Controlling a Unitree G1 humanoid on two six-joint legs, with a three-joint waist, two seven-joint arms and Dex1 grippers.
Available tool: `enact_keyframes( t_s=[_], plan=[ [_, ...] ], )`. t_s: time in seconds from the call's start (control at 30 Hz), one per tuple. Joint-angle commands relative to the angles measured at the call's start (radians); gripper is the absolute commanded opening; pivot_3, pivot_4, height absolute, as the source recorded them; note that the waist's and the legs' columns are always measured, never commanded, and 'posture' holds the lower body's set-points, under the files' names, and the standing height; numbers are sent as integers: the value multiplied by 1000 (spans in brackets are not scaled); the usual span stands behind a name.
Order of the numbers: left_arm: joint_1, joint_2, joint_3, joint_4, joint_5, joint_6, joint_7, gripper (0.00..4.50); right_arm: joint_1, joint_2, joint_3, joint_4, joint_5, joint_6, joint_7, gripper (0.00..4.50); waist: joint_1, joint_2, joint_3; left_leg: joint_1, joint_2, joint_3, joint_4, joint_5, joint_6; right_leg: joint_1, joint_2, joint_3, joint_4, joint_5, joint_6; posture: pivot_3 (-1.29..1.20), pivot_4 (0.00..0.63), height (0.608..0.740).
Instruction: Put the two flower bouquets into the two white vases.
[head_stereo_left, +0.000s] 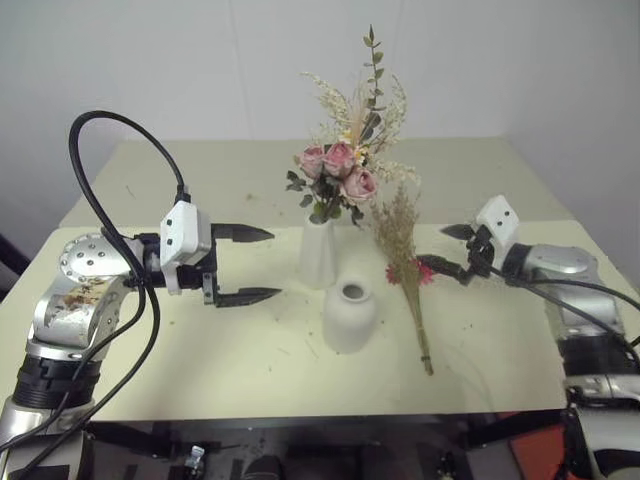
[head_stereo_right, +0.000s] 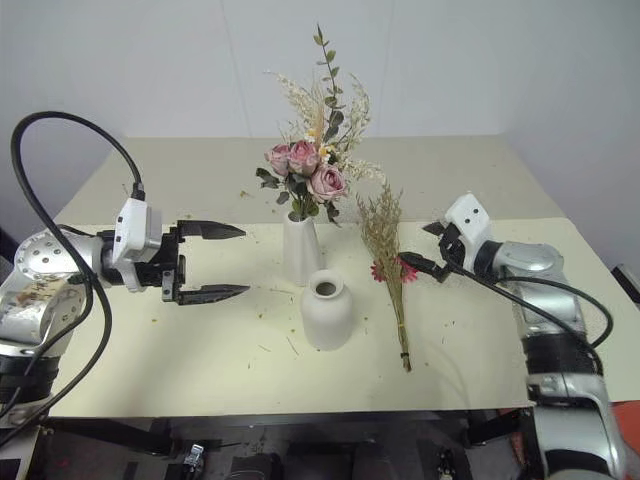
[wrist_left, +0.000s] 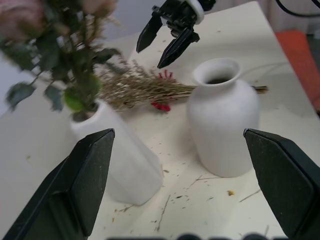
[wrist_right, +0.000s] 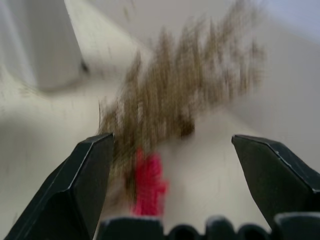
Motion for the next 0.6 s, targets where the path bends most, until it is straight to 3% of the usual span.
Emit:
enact_keyframes(
  t_s=[0.03, 0.13, 0.33, 0.6],
  plan=[
    [-9, 16, -11, -22, 7, -26, -22, 4500, 19, -60, 7, -275, 8, 357, -80, 4457, 0, 0, 0, 0, 0, 0, 0, 0, 0, 0, 0, 0, 0, 0, 0, 0, 150, 740],
    [-28, 0, -28, 1, 14, -28, -21, 4500, 59, -79, 39, -427, 5, 565, -142, 4457, 3, -1, 0, 0, 0, 0, 0, 0, 0, 0, 0, 0, -1, -1, 1, 0, 150, 740],
    [-42, -3, -50, 37, 28, -42, -37, 4500, 15, -5, 101, -623, 12, 938, -295, 4457, 4, 0, 0, -2, 0, 0, 1, 0, 0, 0, 0, 0, -1, -1, 1, 0, 150, 740],
    [-32, -3, -52, 45, 50, -50, -33, 4500, 6, 117, 108, -656, 35, 1099, -396, 4457, 9, -1, 0, -2, 0, 0, 1, 0, 0, 0, 0, -1, -2, -1, 1, 0, 150, 740]
  ],
)
